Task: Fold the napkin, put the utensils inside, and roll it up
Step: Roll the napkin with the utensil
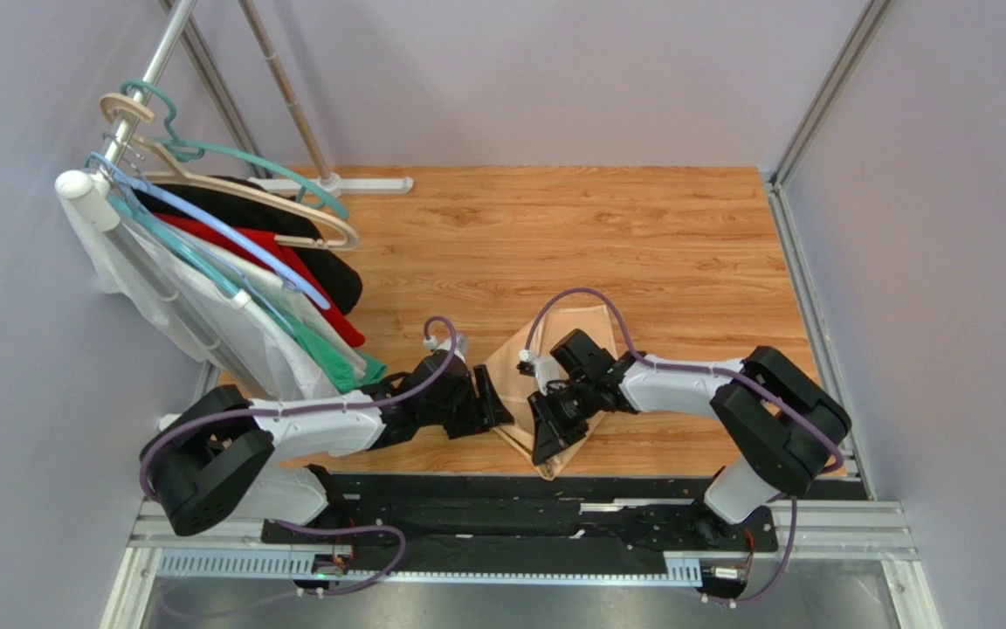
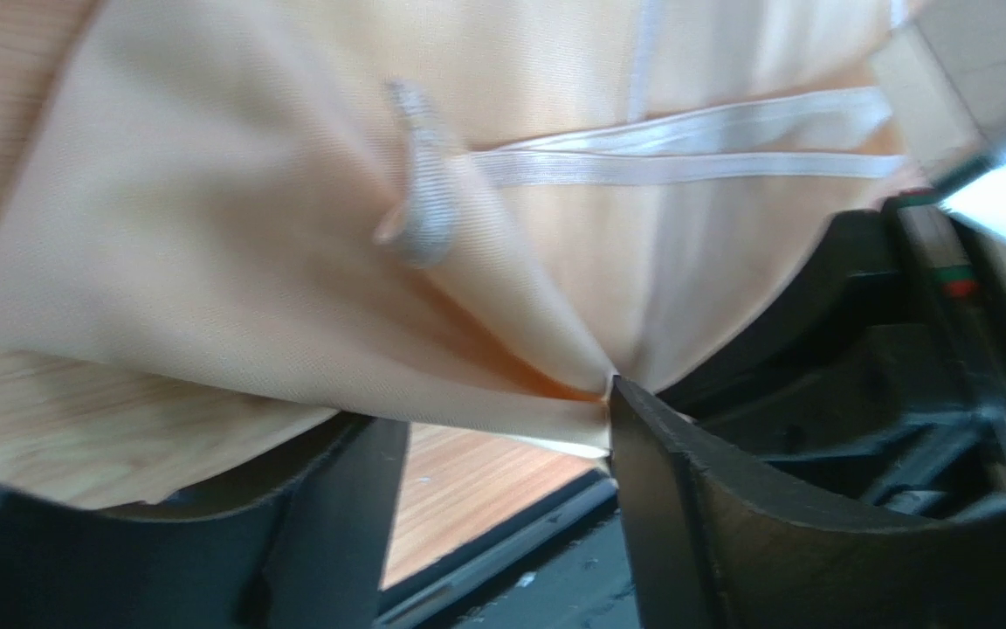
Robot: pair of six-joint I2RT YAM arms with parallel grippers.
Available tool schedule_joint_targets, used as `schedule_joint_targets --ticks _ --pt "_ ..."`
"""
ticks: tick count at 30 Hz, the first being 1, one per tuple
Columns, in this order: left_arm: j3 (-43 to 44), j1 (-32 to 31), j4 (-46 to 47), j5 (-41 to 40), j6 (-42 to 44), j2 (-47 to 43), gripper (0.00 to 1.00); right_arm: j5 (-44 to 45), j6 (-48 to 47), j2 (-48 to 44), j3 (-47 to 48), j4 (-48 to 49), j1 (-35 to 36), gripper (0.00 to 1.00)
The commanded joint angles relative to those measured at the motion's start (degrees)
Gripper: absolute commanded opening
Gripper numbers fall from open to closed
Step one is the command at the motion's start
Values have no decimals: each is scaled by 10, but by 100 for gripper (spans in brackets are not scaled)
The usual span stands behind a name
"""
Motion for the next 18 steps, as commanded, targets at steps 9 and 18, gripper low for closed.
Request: schedule_joint_targets --ticks 9,18 --pt "50 -4 -75 -45 9 42 48 58 -35 15 -12 31 -5 0" --pt "109 -3 -114 -39 27 106 15 69 -44 8 -9 25 -5 0"
